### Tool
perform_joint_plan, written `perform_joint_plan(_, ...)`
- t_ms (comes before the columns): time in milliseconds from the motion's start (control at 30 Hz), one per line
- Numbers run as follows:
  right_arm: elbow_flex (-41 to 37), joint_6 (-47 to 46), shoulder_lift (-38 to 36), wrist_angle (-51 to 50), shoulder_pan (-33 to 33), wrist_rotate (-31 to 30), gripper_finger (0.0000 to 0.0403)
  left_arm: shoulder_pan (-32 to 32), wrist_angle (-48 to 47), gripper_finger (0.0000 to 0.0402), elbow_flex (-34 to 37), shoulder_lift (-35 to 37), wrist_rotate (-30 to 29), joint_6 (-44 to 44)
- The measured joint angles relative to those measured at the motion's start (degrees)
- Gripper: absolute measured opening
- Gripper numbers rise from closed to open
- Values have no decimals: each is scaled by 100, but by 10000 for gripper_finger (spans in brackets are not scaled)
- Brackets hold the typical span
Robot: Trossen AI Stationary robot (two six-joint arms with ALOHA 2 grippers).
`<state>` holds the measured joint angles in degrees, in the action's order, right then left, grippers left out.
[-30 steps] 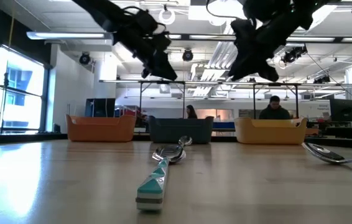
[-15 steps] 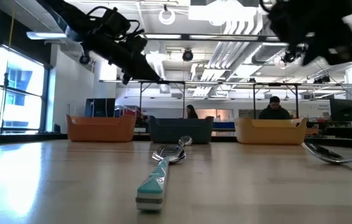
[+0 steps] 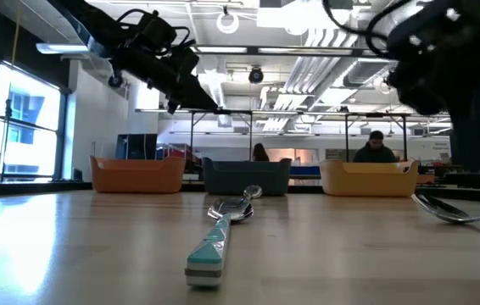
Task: Sort silverware by color (type)
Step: Put the orange spoon into the orange bin
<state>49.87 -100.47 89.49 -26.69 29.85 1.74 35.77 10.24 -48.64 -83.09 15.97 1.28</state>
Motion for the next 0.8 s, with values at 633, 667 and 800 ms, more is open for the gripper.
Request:
perform_joint_plan(633,4,532,799,-125,-482,628,67,0,-4,0,-1,0,-7,103)
perform_joint_plan(667,-3,579,768,-114,-524,682,53,0,58,0,27,0,-7,175)
perform_joint_plan(800,-13,958,621,62,-756,601,7,22,709,0,411,-4,125,748)
